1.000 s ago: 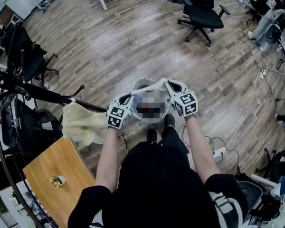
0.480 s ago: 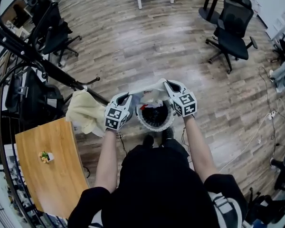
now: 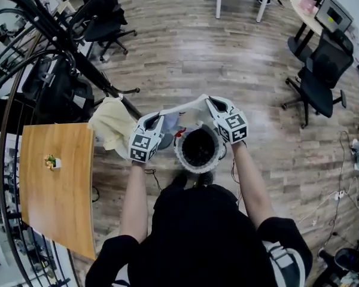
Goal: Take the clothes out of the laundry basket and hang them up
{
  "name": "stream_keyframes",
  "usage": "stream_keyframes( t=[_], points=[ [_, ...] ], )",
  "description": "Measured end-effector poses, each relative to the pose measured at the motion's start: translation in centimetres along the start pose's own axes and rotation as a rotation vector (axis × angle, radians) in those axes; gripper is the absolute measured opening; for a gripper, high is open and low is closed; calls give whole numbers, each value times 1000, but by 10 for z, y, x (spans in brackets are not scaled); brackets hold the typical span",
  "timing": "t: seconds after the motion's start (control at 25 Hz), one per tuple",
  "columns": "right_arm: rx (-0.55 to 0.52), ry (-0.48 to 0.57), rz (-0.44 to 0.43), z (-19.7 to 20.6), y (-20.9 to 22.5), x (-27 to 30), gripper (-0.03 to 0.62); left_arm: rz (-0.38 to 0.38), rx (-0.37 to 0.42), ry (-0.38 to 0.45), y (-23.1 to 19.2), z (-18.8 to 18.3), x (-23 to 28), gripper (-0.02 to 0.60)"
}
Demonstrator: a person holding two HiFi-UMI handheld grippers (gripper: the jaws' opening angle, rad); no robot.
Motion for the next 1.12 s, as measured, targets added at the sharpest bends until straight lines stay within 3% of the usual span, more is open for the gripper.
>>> stream_keyframes(
  t=[0.64, 1.12],
  points=[
    [-108, 113, -273, -72, -16, 82, 18, -282, 1, 39, -5, -34, -54, 34],
    [-162, 140, -362, -109, -45, 155, 18, -403, 1, 72, -62, -49, -78, 33]
  ],
)
Point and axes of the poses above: the fingertips, and each gripper's own axes: x forward along the fingers, y to its right, z out of its underside, the point moved 7 cm from there along -x, backward along the fingers, and after that the axes turned 5 degrees about y, right-handed, at the moved point
